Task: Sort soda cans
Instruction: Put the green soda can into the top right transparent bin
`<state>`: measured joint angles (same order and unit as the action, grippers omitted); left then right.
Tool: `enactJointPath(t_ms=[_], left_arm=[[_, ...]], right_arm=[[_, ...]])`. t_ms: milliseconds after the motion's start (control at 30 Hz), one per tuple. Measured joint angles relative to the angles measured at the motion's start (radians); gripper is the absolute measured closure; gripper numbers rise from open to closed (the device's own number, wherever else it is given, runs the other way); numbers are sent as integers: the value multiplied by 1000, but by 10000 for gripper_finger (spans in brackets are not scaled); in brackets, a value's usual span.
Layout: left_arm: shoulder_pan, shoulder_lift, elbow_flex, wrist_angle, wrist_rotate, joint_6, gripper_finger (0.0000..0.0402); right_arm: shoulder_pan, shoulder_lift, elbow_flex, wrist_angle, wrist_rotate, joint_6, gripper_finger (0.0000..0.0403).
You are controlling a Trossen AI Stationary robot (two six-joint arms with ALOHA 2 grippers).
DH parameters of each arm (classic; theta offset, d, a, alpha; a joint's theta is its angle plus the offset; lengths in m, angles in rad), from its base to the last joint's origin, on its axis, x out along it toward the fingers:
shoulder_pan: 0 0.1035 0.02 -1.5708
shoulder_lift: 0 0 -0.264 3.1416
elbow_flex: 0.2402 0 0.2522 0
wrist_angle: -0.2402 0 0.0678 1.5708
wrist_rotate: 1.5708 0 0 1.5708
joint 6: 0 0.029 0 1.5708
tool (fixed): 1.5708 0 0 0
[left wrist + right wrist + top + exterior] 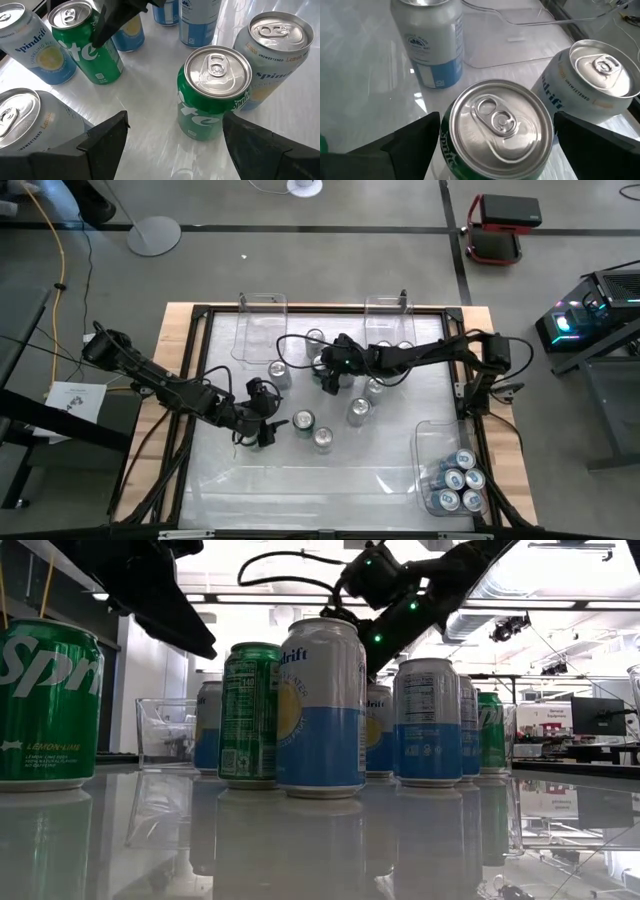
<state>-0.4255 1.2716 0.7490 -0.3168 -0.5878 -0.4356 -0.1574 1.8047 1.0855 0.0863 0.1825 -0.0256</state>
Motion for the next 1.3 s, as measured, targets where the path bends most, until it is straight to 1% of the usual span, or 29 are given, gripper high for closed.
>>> enactJointPath(t_ms=[133, 233, 500, 700, 900, 1000, 1133, 1200, 1300], left_arm=[[0, 0, 0, 0, 0, 0, 99], [0, 0, 0, 0, 0, 0, 99], [0, 0, 0, 0, 0, 0, 99], [0, 0, 0, -1, 0, 0, 99], [0, 0, 0, -2, 0, 0, 99], [-1, 0, 0, -2, 0, 0, 99], [-1, 0, 0, -2, 0, -2, 99], [-1, 0, 0, -3, 0, -6, 99], [-1, 0, 0, -3, 0, -7, 99]], right_arm=[[0, 6, 0, 7, 1, -1, 26], [0, 6, 0, 8, 2, -1, 39], [0, 6, 0, 17, 2, 0, 116], [1, -19, -2, 7, 0, -1, 123], [9, -134, -2, 15, 2, -71, 123], [31, -203, -2, 4, 6, -105, 123], [86, -313, -2, -16, 0, -142, 123], [127, -370, -2, -58, -8, -157, 123], [212, -447, -2, -140, -49, -149, 123]])
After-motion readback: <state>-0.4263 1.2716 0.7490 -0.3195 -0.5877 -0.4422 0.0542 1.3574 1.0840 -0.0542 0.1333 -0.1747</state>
